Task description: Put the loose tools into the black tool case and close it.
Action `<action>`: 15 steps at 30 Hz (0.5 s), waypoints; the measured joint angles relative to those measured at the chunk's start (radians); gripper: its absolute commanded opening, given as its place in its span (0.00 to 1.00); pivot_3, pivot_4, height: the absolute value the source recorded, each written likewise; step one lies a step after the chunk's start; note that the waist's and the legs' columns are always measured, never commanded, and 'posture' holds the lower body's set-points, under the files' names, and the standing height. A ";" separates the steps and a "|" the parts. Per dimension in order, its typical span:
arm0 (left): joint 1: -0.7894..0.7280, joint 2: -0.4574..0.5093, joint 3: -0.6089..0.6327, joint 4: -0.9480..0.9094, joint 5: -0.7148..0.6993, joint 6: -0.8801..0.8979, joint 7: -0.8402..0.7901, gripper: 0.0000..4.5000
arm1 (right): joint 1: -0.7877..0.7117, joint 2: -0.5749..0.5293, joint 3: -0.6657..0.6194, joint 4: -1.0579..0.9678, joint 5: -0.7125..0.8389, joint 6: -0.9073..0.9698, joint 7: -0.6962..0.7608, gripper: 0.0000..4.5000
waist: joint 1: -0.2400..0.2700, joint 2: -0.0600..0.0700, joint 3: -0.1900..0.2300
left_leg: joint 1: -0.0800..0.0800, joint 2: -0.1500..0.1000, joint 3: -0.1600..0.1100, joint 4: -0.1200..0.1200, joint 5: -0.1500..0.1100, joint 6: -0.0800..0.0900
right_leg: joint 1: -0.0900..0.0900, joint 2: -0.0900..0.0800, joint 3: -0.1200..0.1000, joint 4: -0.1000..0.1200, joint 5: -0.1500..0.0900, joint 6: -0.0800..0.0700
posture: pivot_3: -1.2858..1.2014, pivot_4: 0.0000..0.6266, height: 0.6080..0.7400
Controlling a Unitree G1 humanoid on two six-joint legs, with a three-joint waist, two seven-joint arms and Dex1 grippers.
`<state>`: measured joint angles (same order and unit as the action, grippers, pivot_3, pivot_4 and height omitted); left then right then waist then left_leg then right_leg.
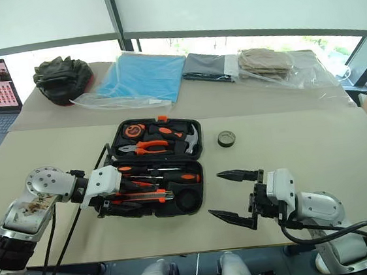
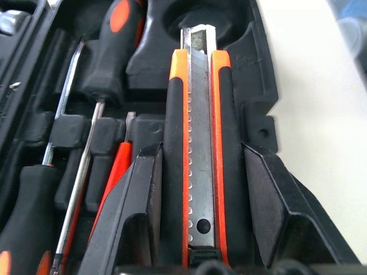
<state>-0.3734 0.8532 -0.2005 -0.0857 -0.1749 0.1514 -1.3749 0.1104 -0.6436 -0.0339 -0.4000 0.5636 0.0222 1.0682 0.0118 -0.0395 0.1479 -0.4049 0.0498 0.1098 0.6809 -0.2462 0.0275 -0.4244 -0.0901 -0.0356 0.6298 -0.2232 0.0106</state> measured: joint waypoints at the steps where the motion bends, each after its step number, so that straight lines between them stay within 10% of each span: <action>1: -0.003 0.003 -0.002 0.003 0.007 -0.010 -0.004 0.35 | 0.004 -0.002 -0.004 -0.007 0.003 0.001 0.000 1.00 | 0.000 0.000 0.000 | 0.000 0.000 0.000 0.000 0.000 0.000 | 0.000 0.000 0.000 0.000 0.000 0.000 | 0.52 0.24 1.00; 15: -0.062 0.028 -0.048 0.048 0.053 -0.024 -0.061 0.35 | -0.011 0.003 -0.012 -0.007 0.004 0.004 0.000 1.00 | 0.000 0.000 0.000 | 0.001 0.000 0.000 0.000 0.000 0.000 | 0.001 0.000 0.000 0.000 -0.001 0.001 | 0.52 0.24 1.00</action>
<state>-0.4355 0.8811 -0.2483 -0.0376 -0.1221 0.1270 -1.4357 0.0996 -0.6402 -0.0463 -0.4067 0.5671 0.0259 1.0678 0.0119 -0.0394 0.1477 -0.4038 0.0495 0.1100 0.6809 -0.2464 0.0278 -0.4233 -0.0902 -0.0353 0.6300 -0.2238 0.0116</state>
